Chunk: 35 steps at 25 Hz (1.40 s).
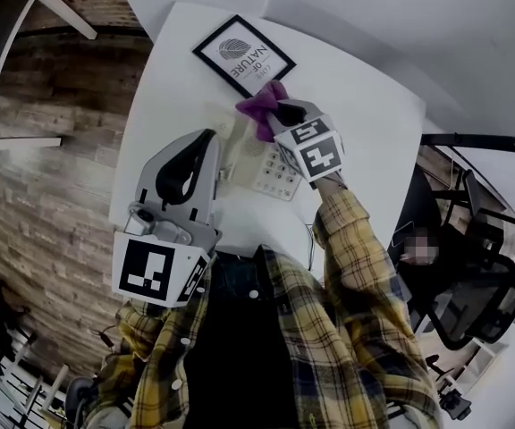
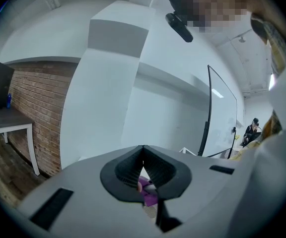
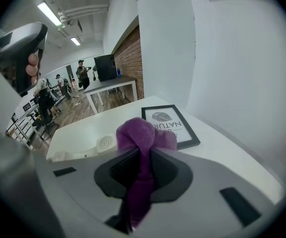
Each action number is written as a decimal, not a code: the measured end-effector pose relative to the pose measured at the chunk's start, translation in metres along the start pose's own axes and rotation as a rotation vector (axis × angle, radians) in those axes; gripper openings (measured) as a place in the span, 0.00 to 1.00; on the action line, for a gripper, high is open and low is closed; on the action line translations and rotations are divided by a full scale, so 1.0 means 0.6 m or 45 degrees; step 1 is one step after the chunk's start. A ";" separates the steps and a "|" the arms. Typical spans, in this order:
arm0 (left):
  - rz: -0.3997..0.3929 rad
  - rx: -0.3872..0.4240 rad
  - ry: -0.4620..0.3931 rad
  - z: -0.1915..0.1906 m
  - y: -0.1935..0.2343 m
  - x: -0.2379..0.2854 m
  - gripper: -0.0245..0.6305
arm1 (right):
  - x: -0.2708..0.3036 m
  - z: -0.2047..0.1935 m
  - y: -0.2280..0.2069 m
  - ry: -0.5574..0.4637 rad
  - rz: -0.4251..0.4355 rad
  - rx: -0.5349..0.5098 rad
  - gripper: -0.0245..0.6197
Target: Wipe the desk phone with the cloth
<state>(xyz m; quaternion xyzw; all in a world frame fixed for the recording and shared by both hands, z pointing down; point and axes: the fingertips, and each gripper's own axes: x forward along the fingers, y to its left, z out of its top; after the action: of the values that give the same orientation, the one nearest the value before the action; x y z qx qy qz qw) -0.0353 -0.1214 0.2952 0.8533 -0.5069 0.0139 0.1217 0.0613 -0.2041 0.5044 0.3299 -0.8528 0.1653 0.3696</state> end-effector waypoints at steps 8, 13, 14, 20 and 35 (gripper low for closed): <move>-0.028 0.015 -0.014 0.010 -0.001 -0.003 0.06 | -0.001 -0.006 0.018 -0.024 -0.006 0.056 0.13; -0.032 0.018 -0.024 0.014 -0.001 -0.003 0.06 | -0.006 -0.014 0.019 -0.057 0.005 0.121 0.13; -0.032 0.017 -0.025 0.014 -0.001 -0.004 0.06 | -0.008 -0.016 0.022 -0.062 0.004 0.129 0.13; -0.034 0.017 -0.030 0.014 0.004 -0.007 0.06 | -0.011 -0.026 0.063 -0.047 0.060 0.104 0.13; -0.075 0.030 -0.033 0.017 -0.009 -0.006 0.06 | -0.012 -0.111 0.212 0.062 0.276 0.162 0.13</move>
<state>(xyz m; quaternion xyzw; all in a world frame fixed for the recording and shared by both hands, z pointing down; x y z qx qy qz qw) -0.0335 -0.1180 0.2839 0.8694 -0.4827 0.0053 0.1054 0.0123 -0.0732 0.5390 0.2544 -0.8619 0.2661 0.3486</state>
